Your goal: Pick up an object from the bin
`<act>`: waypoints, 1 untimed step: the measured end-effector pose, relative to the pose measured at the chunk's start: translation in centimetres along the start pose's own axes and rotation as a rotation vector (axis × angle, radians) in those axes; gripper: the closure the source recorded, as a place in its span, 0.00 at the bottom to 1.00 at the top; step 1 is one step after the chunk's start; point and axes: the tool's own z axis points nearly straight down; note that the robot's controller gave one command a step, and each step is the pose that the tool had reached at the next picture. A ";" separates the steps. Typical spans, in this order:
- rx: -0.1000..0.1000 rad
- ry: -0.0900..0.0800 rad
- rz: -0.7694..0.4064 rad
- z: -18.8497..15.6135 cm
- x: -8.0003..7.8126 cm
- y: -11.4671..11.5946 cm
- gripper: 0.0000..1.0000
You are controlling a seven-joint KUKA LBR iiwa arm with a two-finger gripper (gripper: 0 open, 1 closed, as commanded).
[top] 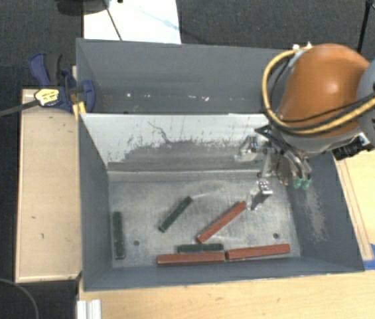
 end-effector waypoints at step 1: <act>0.000 0.000 0.000 0.0 0.0 0.0 0.00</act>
Offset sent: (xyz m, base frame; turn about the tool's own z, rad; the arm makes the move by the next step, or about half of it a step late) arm -0.0437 0.0218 -0.1082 -0.1228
